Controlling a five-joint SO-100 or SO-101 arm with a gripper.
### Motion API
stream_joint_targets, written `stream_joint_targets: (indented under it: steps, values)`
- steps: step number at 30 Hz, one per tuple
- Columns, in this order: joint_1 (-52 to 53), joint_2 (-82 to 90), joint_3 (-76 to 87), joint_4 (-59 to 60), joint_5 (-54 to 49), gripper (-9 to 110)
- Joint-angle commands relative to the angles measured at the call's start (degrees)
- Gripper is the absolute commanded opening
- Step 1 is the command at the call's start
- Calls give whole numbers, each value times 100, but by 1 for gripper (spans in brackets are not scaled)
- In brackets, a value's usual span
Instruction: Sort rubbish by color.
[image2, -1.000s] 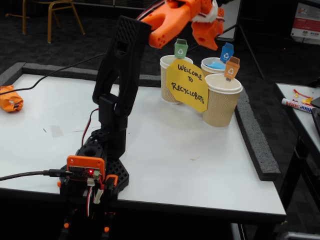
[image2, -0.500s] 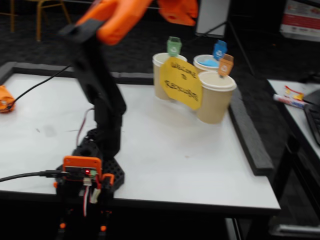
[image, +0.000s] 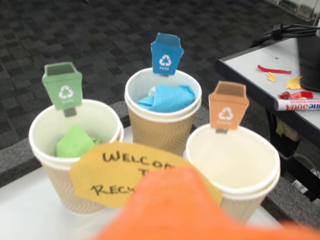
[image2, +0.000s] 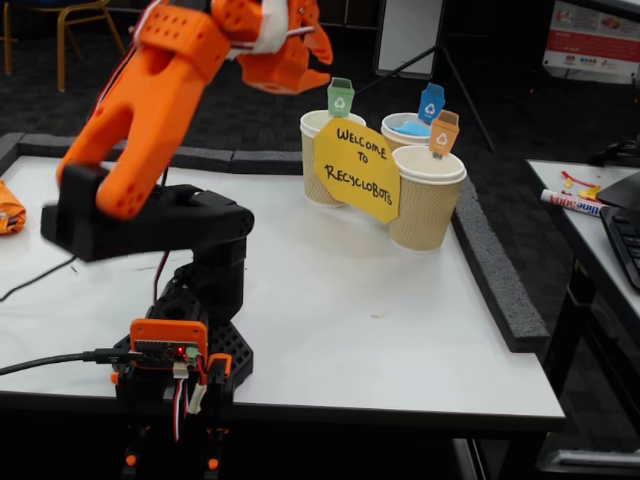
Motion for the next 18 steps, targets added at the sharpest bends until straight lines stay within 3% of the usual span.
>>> stream_joint_targets:
  steps: [1, 13, 18]
  values:
    - [70, 598, 97, 9, -123, 0]
    - [62, 1239, 940, 18, -123, 0]
    - [-483, 1239, 1072, -53, -123, 0]
